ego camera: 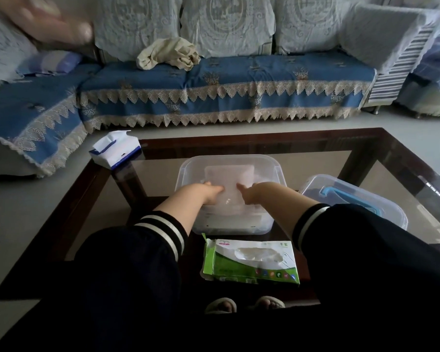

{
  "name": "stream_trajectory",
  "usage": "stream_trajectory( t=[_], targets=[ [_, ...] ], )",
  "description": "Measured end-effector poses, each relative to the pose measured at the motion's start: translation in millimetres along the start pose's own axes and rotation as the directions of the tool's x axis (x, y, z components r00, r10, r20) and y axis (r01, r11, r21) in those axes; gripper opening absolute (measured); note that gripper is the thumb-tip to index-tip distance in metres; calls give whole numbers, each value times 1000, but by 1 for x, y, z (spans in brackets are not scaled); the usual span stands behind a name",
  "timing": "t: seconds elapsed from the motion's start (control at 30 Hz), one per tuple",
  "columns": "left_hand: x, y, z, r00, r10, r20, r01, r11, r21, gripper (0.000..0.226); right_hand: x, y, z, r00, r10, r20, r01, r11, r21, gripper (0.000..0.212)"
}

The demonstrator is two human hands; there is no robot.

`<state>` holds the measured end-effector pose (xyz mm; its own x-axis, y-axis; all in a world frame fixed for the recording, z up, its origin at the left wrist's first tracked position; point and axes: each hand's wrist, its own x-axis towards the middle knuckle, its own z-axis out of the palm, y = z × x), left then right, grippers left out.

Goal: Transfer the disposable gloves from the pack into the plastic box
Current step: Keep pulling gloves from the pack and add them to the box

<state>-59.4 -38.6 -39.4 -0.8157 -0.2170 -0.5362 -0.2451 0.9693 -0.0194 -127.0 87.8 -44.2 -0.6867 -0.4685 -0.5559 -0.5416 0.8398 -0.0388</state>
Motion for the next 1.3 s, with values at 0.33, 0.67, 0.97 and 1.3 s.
stream_trajectory(
  t=[0.33, 0.67, 0.97, 1.3],
  targets=[
    [-55, 0, -25, 852, 40, -522, -120, 985, -121, 42, -63, 26, -41, 877, -195, -438, 254, 964, 79, 46],
    [-105, 38, 64, 941, 91, -325, -250, 835, -490, 29, -121, 30, 54, 915, -294, -275, 335, 935, 118, 29],
    [-88, 44, 96, 963, 171, -207, -228, 927, -296, 76, -101, 22, 97, 866, -309, -393, 354, 934, 46, 18],
    [-78, 45, 100, 979, 112, -171, -157, 948, -276, 80, -100, 11, 100, 924, -153, -350, 223, 960, 171, 18]
  ],
)
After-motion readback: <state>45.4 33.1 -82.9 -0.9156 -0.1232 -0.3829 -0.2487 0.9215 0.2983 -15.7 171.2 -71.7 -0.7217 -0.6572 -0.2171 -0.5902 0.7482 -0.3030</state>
